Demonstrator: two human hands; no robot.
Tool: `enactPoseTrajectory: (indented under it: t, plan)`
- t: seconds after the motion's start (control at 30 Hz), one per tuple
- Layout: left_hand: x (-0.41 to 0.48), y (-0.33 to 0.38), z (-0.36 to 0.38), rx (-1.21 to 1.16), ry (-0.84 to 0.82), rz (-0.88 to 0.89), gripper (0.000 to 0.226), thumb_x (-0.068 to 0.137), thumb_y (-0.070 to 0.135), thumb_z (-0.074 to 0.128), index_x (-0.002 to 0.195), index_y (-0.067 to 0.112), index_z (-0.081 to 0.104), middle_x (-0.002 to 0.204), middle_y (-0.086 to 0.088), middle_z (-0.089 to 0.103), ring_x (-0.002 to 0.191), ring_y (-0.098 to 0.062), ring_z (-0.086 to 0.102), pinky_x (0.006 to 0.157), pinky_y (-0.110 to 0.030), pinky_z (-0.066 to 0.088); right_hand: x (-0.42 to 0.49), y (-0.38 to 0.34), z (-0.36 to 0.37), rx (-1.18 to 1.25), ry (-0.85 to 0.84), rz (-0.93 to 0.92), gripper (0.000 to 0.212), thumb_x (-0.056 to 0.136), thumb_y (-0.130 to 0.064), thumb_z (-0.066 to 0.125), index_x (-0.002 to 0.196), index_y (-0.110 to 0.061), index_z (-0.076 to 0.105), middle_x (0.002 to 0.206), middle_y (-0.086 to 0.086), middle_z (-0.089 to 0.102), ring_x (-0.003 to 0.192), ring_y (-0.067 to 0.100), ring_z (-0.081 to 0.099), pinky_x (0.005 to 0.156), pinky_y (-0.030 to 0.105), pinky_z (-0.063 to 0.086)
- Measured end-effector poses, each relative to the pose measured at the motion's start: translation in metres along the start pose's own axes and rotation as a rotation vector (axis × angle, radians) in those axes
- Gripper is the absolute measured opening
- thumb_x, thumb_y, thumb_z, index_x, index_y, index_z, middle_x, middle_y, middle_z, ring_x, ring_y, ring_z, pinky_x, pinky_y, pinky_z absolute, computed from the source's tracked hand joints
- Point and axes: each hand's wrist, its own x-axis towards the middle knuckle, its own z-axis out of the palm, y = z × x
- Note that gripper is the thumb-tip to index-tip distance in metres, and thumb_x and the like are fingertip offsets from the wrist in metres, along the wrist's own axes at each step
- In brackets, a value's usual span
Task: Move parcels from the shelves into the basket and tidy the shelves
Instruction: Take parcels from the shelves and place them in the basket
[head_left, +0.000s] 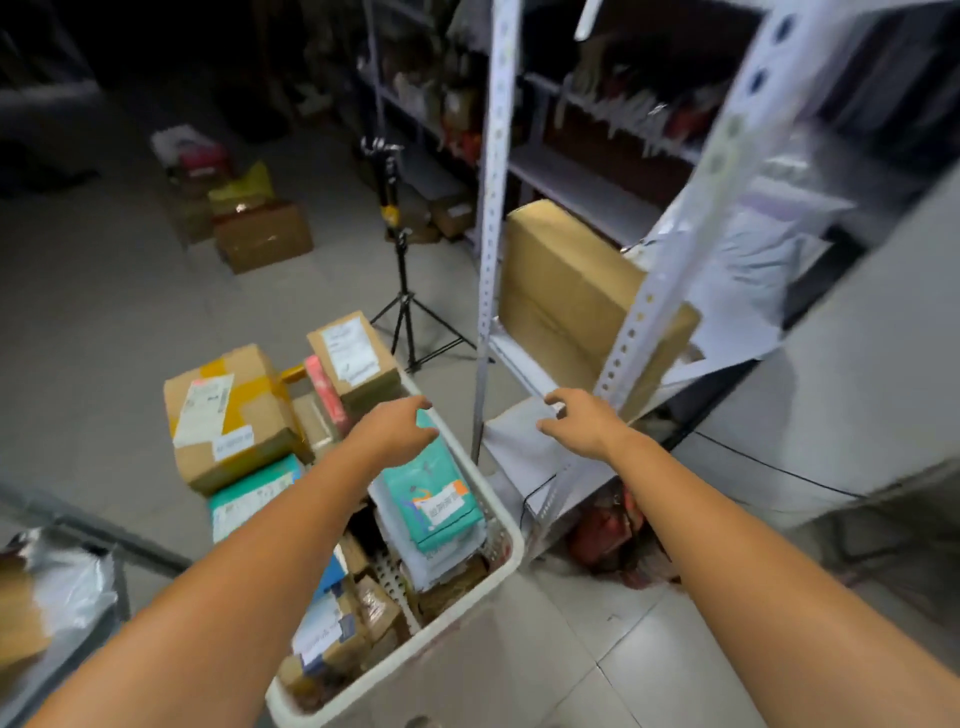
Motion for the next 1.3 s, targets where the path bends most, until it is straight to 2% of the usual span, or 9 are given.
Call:
enactPoseTrajectory:
  t: [0.1, 0.27, 0.37, 0.47, 0.57, 0.67, 0.87, 0.93, 1.3]
  plan:
    - [-0.011, 0.042, -0.011, 0.091, -0.004, 0.085, 0.053, 0.095, 0.038, 0.057, 0.144, 0.02, 0.044, 0.14, -0.009, 0.053, 0.127, -0.027, 0.051, 0.101, -0.035, 0.043, -0.039, 0.024, -0.026, 0.018, 0.066, 0.031, 0.058, 0.097, -0.04, 0.058, 0.148, -0.019, 0.04, 0.141, 0.011, 0.051, 0.113, 0.029, 0.059, 0.095, 0.041, 0.05]
    - [-0.036, 0.126, 0.0, 0.217, -0.018, 0.223, 0.051, 0.096, 0.036, 0.056, 0.143, 0.019, 0.046, 0.142, -0.008, 0.053, 0.128, -0.027, 0.05, 0.103, -0.032, 0.041, -0.109, 0.079, -0.071, -0.002, 0.166, 0.069, 0.054, 0.097, -0.037, 0.057, 0.145, -0.017, 0.044, 0.147, 0.007, 0.048, 0.128, 0.027, 0.051, 0.103, 0.038, 0.044]
    - [-0.054, 0.184, 0.019, 0.278, -0.033, 0.295, 0.051, 0.096, 0.038, 0.055, 0.143, 0.02, 0.045, 0.139, -0.008, 0.055, 0.126, -0.028, 0.052, 0.101, -0.034, 0.044, -0.153, 0.13, -0.092, 0.027, 0.239, 0.124, 0.053, 0.097, -0.038, 0.055, 0.144, -0.016, 0.045, 0.144, 0.008, 0.051, 0.126, 0.028, 0.052, 0.103, 0.038, 0.045]
    - [-0.072, 0.244, 0.045, 0.298, -0.063, 0.369, 0.052, 0.097, 0.042, 0.054, 0.143, 0.022, 0.045, 0.139, -0.006, 0.054, 0.123, -0.028, 0.053, 0.101, -0.037, 0.045, -0.197, 0.186, -0.105, 0.058, 0.299, 0.185, 0.054, 0.096, -0.036, 0.057, 0.144, -0.015, 0.046, 0.141, 0.011, 0.053, 0.127, 0.03, 0.051, 0.104, 0.035, 0.043]
    - [-0.09, 0.308, 0.074, 0.269, -0.09, 0.457, 0.049, 0.097, 0.04, 0.053, 0.143, 0.024, 0.045, 0.136, -0.006, 0.055, 0.121, -0.025, 0.053, 0.096, -0.03, 0.043, -0.237, 0.243, -0.116, 0.092, 0.35, 0.259, 0.051, 0.093, -0.036, 0.059, 0.14, -0.02, 0.049, 0.134, 0.01, 0.059, 0.123, 0.03, 0.054, 0.1, 0.032, 0.043]
    - [-0.103, 0.368, 0.107, 0.238, -0.148, 0.548, 0.048, 0.097, 0.039, 0.054, 0.142, 0.023, 0.046, 0.137, -0.005, 0.055, 0.124, -0.024, 0.052, 0.098, -0.03, 0.041, -0.272, 0.293, -0.122, 0.132, 0.39, 0.332, 0.052, 0.093, -0.038, 0.059, 0.14, -0.02, 0.049, 0.134, 0.008, 0.058, 0.121, 0.029, 0.055, 0.096, 0.032, 0.045]
    - [-0.104, 0.464, 0.167, 0.264, -0.248, 0.669, 0.049, 0.095, 0.038, 0.059, 0.14, 0.022, 0.048, 0.132, -0.007, 0.058, 0.12, -0.024, 0.055, 0.096, -0.028, 0.044, -0.32, 0.377, -0.132, 0.197, 0.471, 0.507, 0.053, 0.094, -0.039, 0.06, 0.142, -0.021, 0.048, 0.138, 0.005, 0.055, 0.123, 0.027, 0.054, 0.095, 0.031, 0.046]
    - [-0.097, 0.494, 0.184, 0.295, -0.283, 0.722, 0.05, 0.094, 0.038, 0.06, 0.14, 0.023, 0.048, 0.132, -0.008, 0.059, 0.118, -0.025, 0.057, 0.097, -0.033, 0.048, -0.33, 0.401, -0.135, 0.234, 0.5, 0.567, 0.053, 0.092, -0.042, 0.061, 0.14, -0.021, 0.05, 0.136, 0.005, 0.057, 0.121, 0.026, 0.055, 0.094, 0.031, 0.046]
    - [-0.068, 0.654, 0.287, 0.489, -0.468, 1.141, 0.047, 0.094, 0.039, 0.058, 0.138, 0.024, 0.051, 0.131, -0.002, 0.06, 0.121, -0.022, 0.055, 0.097, -0.029, 0.044, -0.394, 0.485, -0.116, 0.455, 0.651, 1.01, 0.05, 0.095, -0.038, 0.058, 0.14, -0.019, 0.05, 0.14, 0.007, 0.055, 0.129, 0.026, 0.051, 0.104, 0.035, 0.043]
